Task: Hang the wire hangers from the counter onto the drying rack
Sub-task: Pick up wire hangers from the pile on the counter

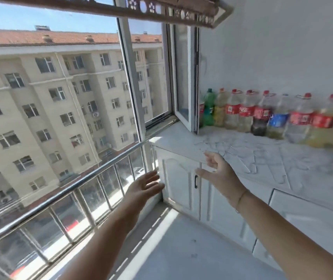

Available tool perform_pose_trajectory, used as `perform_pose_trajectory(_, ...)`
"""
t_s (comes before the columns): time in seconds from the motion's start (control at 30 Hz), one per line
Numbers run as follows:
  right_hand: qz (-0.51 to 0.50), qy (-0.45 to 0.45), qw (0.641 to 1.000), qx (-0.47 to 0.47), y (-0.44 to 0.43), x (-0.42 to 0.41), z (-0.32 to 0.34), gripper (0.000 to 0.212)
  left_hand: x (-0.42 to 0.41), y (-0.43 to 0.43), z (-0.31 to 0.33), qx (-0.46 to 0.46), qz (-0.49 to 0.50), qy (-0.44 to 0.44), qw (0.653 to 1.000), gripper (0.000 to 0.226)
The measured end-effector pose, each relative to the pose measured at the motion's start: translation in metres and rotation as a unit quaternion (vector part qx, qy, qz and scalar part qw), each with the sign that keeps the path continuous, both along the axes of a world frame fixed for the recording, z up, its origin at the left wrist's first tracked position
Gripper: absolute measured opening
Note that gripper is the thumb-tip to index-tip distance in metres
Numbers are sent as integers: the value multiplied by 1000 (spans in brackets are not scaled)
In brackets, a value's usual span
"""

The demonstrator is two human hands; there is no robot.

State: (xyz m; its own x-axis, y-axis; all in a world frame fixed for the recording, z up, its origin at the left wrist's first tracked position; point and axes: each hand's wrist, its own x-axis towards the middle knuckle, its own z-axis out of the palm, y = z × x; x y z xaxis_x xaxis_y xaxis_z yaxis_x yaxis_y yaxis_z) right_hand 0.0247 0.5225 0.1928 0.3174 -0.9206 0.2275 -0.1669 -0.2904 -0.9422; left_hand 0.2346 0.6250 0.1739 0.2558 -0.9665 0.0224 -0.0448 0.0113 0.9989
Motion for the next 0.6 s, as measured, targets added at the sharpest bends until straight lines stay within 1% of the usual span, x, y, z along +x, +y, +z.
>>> perform_pose_trajectory(0.13, -58, -11, 998, 34, -41, -37, -23, 50, -30, -66, -15, 10, -48, -4, 999, 51)
perform_pose_trajectory(0.27, -97, -14, 993, 71, -85, -70, -47, 31, -54, -137, -32, 29, -93, 5, 995, 50)
perform_pose_trajectory(0.4, -151, -22, 983, 102, -134, -98, -65, 26, -71, -208, -47, 56, -122, 0, 991, 47)
perform_pose_trajectory(0.53, -195, -38, 969, 147, -182, -119, -80, 21, -83, -271, -53, 88, -153, -11, 984, 56)
perform_pose_trajectory(0.6, -221, -34, 963, 153, -207, -129, -89, 18, -87, -302, -57, 109, -158, -19, 981, 57)
